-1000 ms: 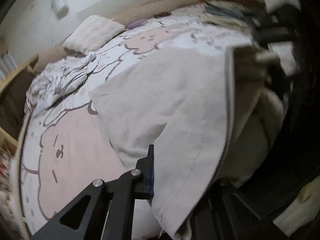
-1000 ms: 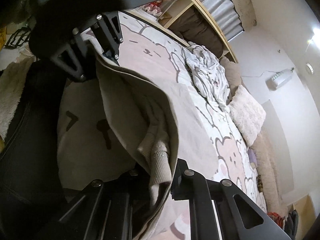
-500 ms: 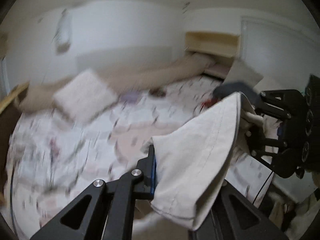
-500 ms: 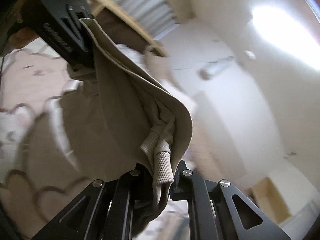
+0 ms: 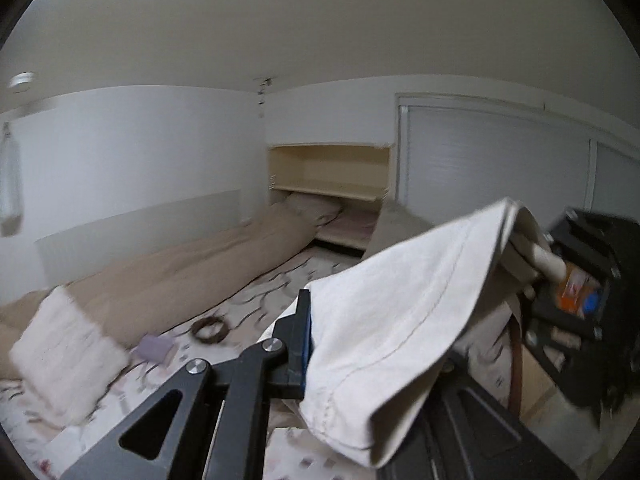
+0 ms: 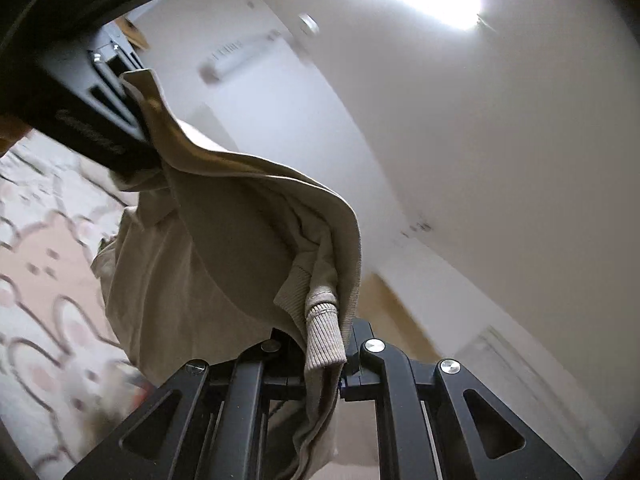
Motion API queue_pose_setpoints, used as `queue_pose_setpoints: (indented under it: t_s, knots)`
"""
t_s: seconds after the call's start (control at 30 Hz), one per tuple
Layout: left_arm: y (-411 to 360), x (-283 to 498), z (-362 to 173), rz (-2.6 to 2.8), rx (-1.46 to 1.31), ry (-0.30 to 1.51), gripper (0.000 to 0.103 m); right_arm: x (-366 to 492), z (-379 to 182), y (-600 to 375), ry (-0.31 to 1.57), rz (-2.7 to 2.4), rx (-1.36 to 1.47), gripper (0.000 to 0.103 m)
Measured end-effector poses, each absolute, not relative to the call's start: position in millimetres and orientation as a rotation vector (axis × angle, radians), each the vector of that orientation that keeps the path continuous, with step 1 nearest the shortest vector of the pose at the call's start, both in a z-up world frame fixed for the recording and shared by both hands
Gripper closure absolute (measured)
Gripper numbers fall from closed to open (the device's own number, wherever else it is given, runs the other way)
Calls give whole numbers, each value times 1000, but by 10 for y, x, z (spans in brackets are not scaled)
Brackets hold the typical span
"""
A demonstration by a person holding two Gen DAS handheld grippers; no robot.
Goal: Fold clothes
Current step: 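Lift the folded T-shirt with both tools and carry it toward the clothes stack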
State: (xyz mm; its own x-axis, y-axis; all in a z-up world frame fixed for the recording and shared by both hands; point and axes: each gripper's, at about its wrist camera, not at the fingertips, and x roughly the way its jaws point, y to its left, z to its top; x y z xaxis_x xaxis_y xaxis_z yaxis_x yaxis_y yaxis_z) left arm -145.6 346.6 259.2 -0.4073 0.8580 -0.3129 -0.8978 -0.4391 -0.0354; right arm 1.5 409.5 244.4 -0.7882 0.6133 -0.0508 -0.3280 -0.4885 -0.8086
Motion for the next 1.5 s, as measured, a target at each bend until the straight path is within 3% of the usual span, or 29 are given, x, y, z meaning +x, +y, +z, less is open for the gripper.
queue_pose_setpoints:
  t_s: [0.33,0.67,1.13,1.5]
  knots:
    - [5280,-1404,2826,1802,-405,123,95,338,2863,5463,-846,2157,-555,93]
    - [6386,-1087,2741,1653,-439,115,95,640,2974,6156,-727,2066,-572,93]
    - [6880,-987,2095,1673,-541,208,93,499,2353,6154,-628,2110,-708,93]
    - [6174,-1346,1948,1643,-495,223,91,231,2131,5702,-666,2252,-752,93]
